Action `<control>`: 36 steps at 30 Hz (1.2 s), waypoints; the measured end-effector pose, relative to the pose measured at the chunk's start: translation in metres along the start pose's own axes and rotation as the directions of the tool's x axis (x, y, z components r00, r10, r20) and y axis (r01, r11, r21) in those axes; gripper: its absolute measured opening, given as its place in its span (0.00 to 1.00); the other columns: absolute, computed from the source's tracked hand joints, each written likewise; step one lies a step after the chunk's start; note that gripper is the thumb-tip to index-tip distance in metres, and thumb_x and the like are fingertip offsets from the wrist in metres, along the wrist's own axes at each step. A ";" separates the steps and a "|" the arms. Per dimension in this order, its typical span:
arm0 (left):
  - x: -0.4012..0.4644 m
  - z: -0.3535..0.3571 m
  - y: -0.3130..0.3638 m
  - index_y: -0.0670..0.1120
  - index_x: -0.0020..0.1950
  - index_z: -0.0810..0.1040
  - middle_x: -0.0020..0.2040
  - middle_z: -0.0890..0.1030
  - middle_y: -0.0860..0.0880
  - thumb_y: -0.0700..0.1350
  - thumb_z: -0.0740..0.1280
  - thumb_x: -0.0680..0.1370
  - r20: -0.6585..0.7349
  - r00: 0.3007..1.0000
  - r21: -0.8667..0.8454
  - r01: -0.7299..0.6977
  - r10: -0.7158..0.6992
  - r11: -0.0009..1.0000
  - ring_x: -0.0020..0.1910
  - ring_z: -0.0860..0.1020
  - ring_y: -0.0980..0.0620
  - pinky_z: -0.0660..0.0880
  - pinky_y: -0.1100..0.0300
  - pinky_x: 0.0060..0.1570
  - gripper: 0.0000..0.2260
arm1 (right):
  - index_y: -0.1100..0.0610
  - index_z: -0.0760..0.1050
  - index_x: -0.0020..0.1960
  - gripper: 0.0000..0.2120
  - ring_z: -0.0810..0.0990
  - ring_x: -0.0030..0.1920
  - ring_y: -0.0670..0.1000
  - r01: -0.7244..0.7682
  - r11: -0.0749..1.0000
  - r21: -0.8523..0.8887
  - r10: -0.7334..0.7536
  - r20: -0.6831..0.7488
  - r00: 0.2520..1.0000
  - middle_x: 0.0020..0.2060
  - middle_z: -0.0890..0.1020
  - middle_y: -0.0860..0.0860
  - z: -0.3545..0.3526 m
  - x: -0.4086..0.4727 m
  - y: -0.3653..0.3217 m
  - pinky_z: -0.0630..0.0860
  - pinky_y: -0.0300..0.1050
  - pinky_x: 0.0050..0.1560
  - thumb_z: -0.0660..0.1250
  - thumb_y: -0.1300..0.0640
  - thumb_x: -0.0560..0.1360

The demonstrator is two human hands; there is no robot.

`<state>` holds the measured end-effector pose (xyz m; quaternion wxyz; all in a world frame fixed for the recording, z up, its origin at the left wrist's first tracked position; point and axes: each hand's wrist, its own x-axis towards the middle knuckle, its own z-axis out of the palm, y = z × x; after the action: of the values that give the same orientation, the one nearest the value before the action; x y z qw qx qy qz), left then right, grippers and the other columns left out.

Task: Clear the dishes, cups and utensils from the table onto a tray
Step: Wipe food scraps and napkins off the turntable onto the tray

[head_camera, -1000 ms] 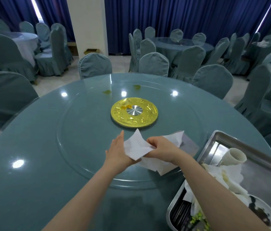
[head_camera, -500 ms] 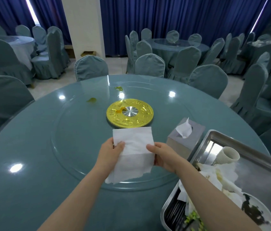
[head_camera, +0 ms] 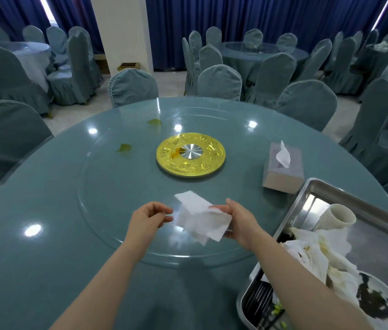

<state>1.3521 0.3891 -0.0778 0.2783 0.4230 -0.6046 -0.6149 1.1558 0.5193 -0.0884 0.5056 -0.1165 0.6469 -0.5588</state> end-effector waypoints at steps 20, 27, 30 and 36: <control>0.081 -0.048 -0.083 0.47 0.44 0.76 0.44 0.81 0.49 0.31 0.63 0.75 -0.250 0.965 0.266 0.141 -0.073 0.954 0.50 0.79 0.47 0.72 0.57 0.52 0.10 | 0.57 0.74 0.60 0.15 0.78 0.50 0.54 0.278 0.490 -0.826 -0.440 0.041 0.897 0.51 0.80 0.47 0.013 0.093 0.047 0.67 0.39 0.46 0.64 0.62 0.74; 0.116 -0.093 -0.115 0.43 0.68 0.69 0.68 0.72 0.44 0.43 0.71 0.74 -0.181 0.984 0.719 0.137 -0.008 0.681 0.67 0.70 0.46 0.65 0.53 0.64 0.24 | 0.51 0.59 0.73 0.25 0.58 0.74 0.51 0.420 0.306 -0.854 -0.215 0.368 0.905 0.75 0.60 0.48 0.061 0.113 0.081 0.61 0.41 0.67 0.57 0.58 0.77; 0.133 -0.106 -0.120 0.41 0.75 0.60 0.74 0.63 0.42 0.52 0.72 0.73 -0.208 0.978 0.765 0.177 -0.023 0.620 0.74 0.60 0.44 0.59 0.50 0.71 0.37 | 0.51 0.50 0.77 0.26 0.48 0.77 0.48 0.404 0.370 -0.837 -0.259 0.324 0.910 0.77 0.54 0.47 0.070 0.121 0.088 0.43 0.33 0.68 0.52 0.59 0.81; 0.161 -0.127 -0.125 0.39 0.78 0.49 0.79 0.49 0.43 0.62 0.66 0.72 -0.208 0.978 0.849 0.190 -0.018 0.494 0.77 0.47 0.46 0.47 0.49 0.75 0.46 | 0.55 0.45 0.77 0.25 0.44 0.77 0.52 0.339 0.260 -0.904 -0.354 0.237 0.905 0.78 0.48 0.53 0.052 0.151 0.075 0.38 0.41 0.73 0.49 0.57 0.82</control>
<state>1.4035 0.2017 -0.2186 0.0430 0.5921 -0.7776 -0.2071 1.1582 0.4062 -0.2237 0.2087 -0.5169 0.8088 -0.1872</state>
